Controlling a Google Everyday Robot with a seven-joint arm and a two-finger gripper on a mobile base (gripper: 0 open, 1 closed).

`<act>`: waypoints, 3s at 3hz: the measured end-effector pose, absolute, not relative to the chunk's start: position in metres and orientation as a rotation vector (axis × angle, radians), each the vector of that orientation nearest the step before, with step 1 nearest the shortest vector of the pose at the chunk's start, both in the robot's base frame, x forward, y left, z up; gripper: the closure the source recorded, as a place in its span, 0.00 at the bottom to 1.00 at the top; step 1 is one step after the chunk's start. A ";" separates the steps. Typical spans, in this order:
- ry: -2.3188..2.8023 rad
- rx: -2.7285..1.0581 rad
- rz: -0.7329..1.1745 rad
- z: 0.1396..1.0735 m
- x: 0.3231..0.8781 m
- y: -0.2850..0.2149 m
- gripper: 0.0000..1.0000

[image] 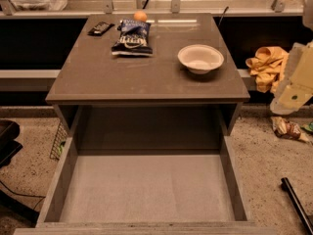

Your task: Place blue chip bag into top drawer

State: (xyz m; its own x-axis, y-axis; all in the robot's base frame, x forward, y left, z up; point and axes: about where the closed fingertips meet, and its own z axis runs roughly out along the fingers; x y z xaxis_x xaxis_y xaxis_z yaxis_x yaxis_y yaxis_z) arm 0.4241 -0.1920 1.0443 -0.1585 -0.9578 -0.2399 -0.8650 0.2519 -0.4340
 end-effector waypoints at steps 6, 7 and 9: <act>2.006 -1.298 -0.173 1.054 0.572 -0.122 0.00; 1.999 -1.283 -0.157 1.056 0.576 -0.120 0.00; 1.872 -1.058 0.143 1.047 0.728 -0.051 0.00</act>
Offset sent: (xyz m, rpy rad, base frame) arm 0.0436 0.0060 0.0082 0.0551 -0.0692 -0.1002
